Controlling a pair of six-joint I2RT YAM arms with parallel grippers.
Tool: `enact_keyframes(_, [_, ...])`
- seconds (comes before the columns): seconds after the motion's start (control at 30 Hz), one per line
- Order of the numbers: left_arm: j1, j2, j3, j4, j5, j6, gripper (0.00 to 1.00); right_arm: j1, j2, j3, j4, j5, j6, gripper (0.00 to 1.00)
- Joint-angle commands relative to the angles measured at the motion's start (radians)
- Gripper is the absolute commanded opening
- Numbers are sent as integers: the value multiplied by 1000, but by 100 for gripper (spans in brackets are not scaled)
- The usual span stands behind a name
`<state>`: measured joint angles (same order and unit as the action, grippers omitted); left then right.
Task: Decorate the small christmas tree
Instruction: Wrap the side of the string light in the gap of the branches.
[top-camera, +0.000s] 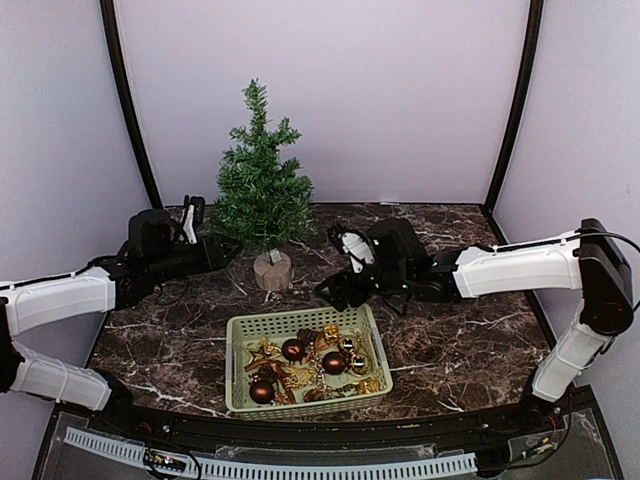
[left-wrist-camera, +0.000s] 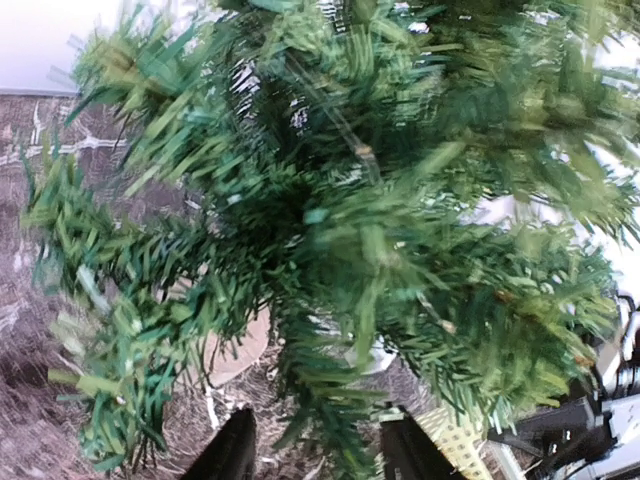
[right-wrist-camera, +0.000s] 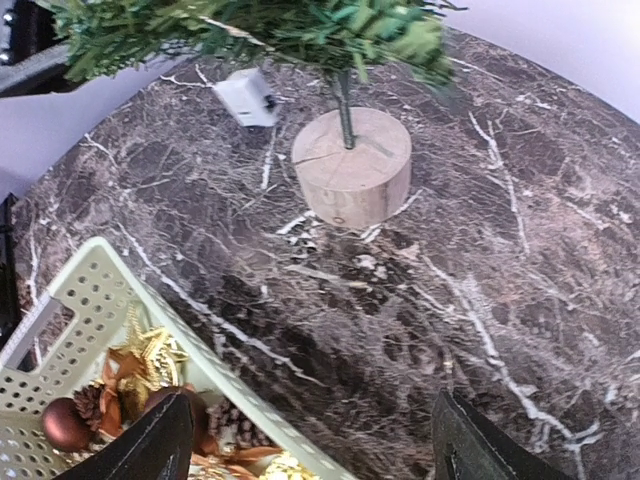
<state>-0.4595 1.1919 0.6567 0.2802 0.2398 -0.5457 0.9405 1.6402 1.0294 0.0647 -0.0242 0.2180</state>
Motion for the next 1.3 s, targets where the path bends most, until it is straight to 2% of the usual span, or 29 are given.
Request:
enact_keyframes(0.0, [7,-52,-9,-16,19,3,51,-53,-24,-21,0,20,-55,85])
enact_keyframes(0.2, [7,-75,-14,-54,40,-8,68,-99,28,-11,-17,-8,-76,84])
enact_keyframes(0.43, [7,-66,-10,-57,103,-24,80,-102,122,32,-15,-93,-103,68])
enact_keyframes(0.5, [7,-52,-9,-53,111,-27,82,-102,144,49,-8,-93,-101,58])
enact_keyframes(0.6, [7,-33,-9,-39,123,-31,81,-104,162,71,-12,-85,-88,24])
enact_keyframes(0.67, [7,-16,-5,-28,135,-37,68,-105,147,72,-16,-72,-79,8])
enact_keyframes(0.7, [7,-6,-4,-19,136,-40,63,-105,124,65,-15,-59,-72,3])
enact_keyframes(0.73, [7,-2,-4,-16,140,-46,53,-105,101,55,-17,-45,-67,0])
enact_keyframes(0.77, [8,7,-4,-12,139,-49,48,-105,76,41,-20,-27,-62,0])
enact_keyframes(0.8, [8,10,-4,-10,133,-54,37,-105,45,25,-23,-14,-56,0])
enact_keyframes(0.83, [8,11,-9,-7,127,-57,32,-105,14,10,-27,2,-49,0])
enact_keyframes(0.87, [9,11,-11,-5,115,-62,22,-105,-19,-8,-32,14,-42,0])
enact_keyframes(0.93, [11,8,-17,4,103,-66,12,-105,-89,-38,-50,21,-26,0])
enact_keyframes(1.0, [14,10,-16,6,102,-68,6,-104,-157,-63,-60,57,-8,0])
enact_keyframes(1.07, [18,16,-10,1,98,-67,3,-103,-223,-78,-101,73,7,0])
enact_keyframes(1.27, [34,37,10,-2,100,-64,2,-104,-361,-47,-160,89,24,0])
